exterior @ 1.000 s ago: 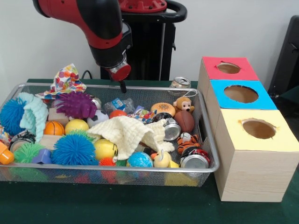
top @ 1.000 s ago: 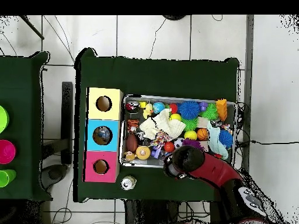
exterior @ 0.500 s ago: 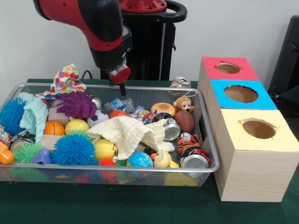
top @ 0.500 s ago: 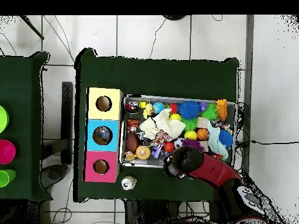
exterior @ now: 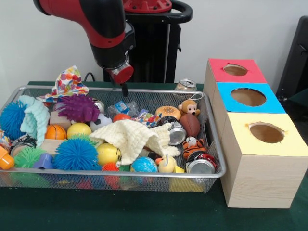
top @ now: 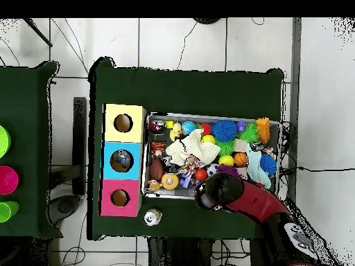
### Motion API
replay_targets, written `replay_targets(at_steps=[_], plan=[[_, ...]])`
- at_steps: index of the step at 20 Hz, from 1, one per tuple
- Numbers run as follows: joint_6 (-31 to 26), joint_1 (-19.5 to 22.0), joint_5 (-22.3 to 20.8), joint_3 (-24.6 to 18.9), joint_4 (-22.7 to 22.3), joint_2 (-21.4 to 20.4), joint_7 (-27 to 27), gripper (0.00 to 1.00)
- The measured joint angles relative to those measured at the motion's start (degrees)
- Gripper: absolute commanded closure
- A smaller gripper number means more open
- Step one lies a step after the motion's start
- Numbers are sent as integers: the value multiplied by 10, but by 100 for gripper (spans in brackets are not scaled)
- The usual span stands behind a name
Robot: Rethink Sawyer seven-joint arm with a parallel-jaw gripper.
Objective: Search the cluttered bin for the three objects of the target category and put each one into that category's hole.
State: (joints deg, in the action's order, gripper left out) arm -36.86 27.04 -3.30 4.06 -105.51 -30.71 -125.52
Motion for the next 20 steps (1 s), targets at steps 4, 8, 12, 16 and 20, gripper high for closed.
replay_targets(at_steps=[4, 8, 12, 16, 20], plan=[[-27, 0, 0, 0, 1, -11, 0, 0], [-46, 0, 0, -1, 5, -16, 0, 0], [-46, 0, 0, -2, 5, -13, 0, 0], [-46, 0, 0, -3, 5, -6, 0, 0], [-37, 1, -10, -6, 9, 6, 0, 0]])
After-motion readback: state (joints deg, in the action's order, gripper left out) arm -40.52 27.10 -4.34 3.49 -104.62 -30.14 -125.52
